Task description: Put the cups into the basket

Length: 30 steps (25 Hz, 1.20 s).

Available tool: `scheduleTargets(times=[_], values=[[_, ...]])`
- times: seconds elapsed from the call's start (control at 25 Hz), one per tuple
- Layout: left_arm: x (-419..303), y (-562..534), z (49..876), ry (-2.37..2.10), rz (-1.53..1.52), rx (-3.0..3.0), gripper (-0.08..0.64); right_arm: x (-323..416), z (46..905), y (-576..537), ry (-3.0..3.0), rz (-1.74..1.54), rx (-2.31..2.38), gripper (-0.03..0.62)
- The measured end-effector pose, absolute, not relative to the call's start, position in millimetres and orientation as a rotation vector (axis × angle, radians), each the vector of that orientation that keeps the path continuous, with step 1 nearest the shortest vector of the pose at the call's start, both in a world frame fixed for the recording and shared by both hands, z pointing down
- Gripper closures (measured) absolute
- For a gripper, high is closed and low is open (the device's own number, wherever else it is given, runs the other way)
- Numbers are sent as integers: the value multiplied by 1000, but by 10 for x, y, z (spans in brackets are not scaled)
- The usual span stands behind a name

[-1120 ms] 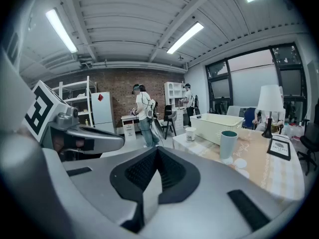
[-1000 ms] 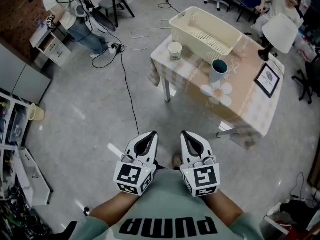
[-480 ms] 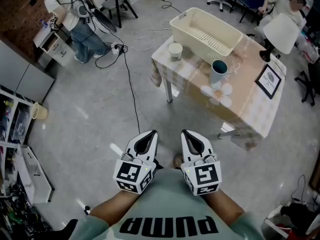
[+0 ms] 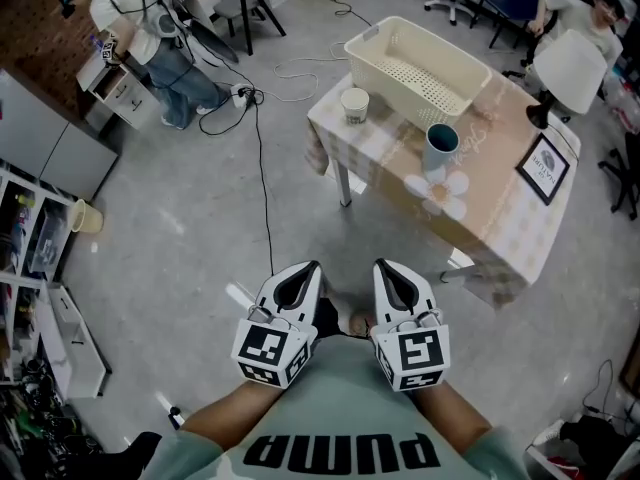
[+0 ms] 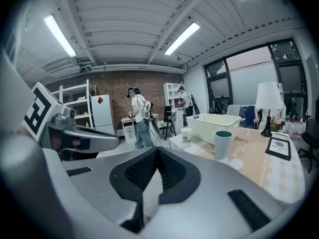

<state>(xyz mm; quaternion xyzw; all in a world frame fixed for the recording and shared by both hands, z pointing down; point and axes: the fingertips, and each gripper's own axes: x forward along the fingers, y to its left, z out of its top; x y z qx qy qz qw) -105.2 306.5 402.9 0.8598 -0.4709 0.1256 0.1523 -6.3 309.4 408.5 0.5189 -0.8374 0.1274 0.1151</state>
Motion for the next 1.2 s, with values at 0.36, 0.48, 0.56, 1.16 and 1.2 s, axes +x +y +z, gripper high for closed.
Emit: scheduleTargets(times=[0.36, 0.48, 0.56, 1.16, 1.2], values=[[-941, 2560, 4050, -1241, 356, 2513, 558, 0, 4087, 2708, -2376, 376, 1598, 580], [-924, 2350, 4011, -1200, 360, 2543, 558, 13, 4067, 2510, -2345, 393, 1645, 580], [-947, 2209, 3999, -1184, 365, 2555, 558, -2, 4067, 2377, -2327, 404, 1668, 580], [-1000, 1243, 3860, -957, 349, 2692, 558, -30, 3912, 1556, -2139, 396, 1918, 580], [-995, 1204, 3847, -937, 344, 2703, 558, -23, 3890, 1527, -2122, 390, 1938, 580]])
